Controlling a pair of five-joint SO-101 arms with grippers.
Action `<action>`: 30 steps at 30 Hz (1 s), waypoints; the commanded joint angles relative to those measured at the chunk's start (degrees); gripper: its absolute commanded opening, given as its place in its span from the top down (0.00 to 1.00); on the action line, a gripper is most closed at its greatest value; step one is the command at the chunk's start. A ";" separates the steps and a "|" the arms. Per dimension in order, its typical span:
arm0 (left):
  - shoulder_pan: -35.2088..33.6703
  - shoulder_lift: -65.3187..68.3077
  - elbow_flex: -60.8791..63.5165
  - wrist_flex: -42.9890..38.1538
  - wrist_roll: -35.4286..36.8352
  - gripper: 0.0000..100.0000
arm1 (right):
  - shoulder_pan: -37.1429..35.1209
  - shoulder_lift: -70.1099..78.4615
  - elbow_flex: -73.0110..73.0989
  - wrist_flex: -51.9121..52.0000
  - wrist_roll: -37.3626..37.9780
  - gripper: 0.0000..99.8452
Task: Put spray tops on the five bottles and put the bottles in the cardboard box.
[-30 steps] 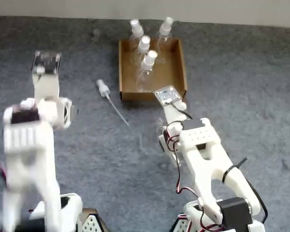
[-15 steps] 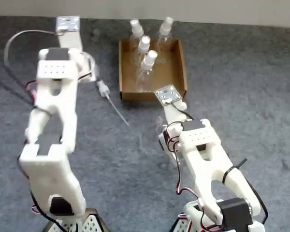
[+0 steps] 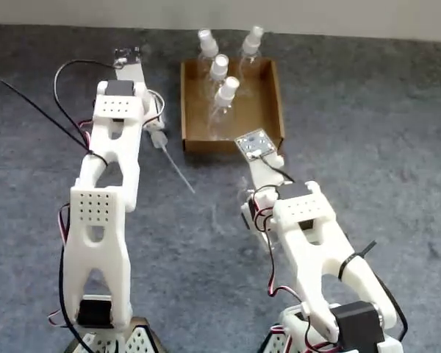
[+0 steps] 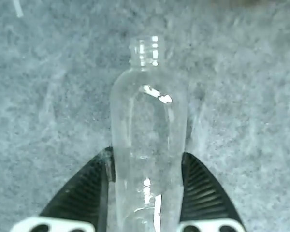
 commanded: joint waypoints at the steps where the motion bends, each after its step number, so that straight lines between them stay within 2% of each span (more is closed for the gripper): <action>1: 1.63 2.24 -7.25 6.86 0.18 0.86 | 0.40 0.48 2.07 -2.24 -0.26 0.96; 3: 0.84 2.51 -10.15 10.55 -1.23 0.92 | 0.40 0.75 2.07 -2.59 -0.26 0.96; 5: 0.66 2.68 -12.88 14.24 -6.59 0.96 | 0.40 0.75 2.07 -2.59 -0.26 0.96; 9: 0.92 2.42 -17.10 23.21 -15.82 0.97 | 0.40 0.75 2.15 -2.59 -0.26 0.96; 13: -0.22 0.48 -14.02 24.44 -20.22 0.98 | 0.48 0.75 2.15 -2.59 -0.18 0.96; 18: 0.48 -9.45 2.15 24.53 -24.18 0.98 | 0.48 0.75 2.15 -2.59 -0.18 0.96; 25: 3.12 -35.38 33.98 23.91 -30.68 0.98 | 0.48 0.75 2.15 -2.59 -0.18 0.96; 30: 4.88 -53.05 57.98 11.69 -30.77 0.98 | 0.48 0.75 2.15 -2.59 -0.18 0.96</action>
